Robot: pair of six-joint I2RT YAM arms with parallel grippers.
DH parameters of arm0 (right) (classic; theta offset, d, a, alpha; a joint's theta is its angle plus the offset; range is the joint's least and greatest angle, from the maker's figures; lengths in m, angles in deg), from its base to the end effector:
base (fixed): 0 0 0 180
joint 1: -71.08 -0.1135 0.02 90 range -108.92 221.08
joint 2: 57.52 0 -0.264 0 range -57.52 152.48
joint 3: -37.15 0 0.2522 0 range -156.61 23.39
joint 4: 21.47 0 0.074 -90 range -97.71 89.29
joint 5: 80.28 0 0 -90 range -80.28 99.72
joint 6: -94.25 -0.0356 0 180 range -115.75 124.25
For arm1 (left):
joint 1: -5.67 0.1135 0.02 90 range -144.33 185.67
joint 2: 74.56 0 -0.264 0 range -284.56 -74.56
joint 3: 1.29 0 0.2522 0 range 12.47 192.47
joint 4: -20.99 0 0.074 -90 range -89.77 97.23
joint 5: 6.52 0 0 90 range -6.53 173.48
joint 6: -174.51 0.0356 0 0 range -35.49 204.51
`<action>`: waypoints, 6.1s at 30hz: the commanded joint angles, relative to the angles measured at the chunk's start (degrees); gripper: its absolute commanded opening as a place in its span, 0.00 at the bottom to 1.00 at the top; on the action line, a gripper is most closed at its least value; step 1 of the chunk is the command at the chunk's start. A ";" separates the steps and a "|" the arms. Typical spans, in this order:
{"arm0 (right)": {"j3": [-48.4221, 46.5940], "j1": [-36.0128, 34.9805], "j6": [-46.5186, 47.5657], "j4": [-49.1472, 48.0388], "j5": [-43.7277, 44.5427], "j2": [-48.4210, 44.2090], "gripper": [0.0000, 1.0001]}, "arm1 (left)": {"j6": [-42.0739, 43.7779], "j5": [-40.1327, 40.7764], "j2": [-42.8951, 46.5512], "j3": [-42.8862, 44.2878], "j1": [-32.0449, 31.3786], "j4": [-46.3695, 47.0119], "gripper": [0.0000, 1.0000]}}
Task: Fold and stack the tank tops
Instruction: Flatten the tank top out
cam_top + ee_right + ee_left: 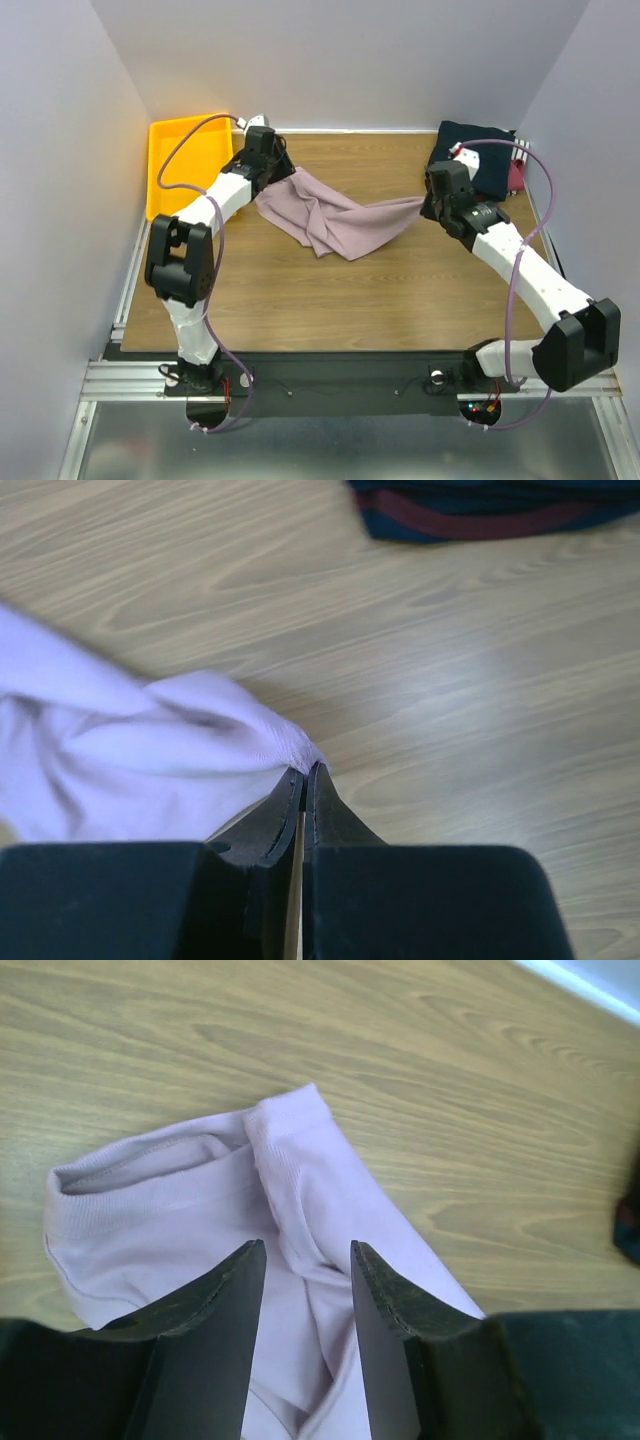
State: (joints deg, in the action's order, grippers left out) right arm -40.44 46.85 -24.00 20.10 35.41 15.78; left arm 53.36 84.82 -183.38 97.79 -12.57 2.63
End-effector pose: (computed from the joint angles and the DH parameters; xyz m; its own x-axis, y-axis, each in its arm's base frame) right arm 0.2617 0.1009 0.3210 -0.5127 0.2370 -0.8252 0.2127 0.9662 0.1453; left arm 0.4280 -0.1402 0.2691 -0.5346 -0.3683 -0.7606 0.0196 0.8944 -0.4469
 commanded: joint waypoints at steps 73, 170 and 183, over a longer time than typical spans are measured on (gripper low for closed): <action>-32.49 15.88 -8.66 -0.57 -31.23 -6.85 0.00 | -4.35 23.35 54.23 4.67 -19.03 -13.15 0.00; 41.52 21.07 -17.19 -21.06 -29.58 -13.53 0.00 | -23.43 -6.18 42.37 -64.66 -6.55 11.81 0.00; 38.87 30.91 -12.97 -8.57 -30.17 -20.64 0.00 | -23.33 -10.13 43.16 -68.70 -9.53 12.33 0.00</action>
State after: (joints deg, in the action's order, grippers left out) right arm -0.99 76.55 -38.51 7.66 6.56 -2.32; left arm 29.71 75.64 -141.06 31.04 -20.59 15.37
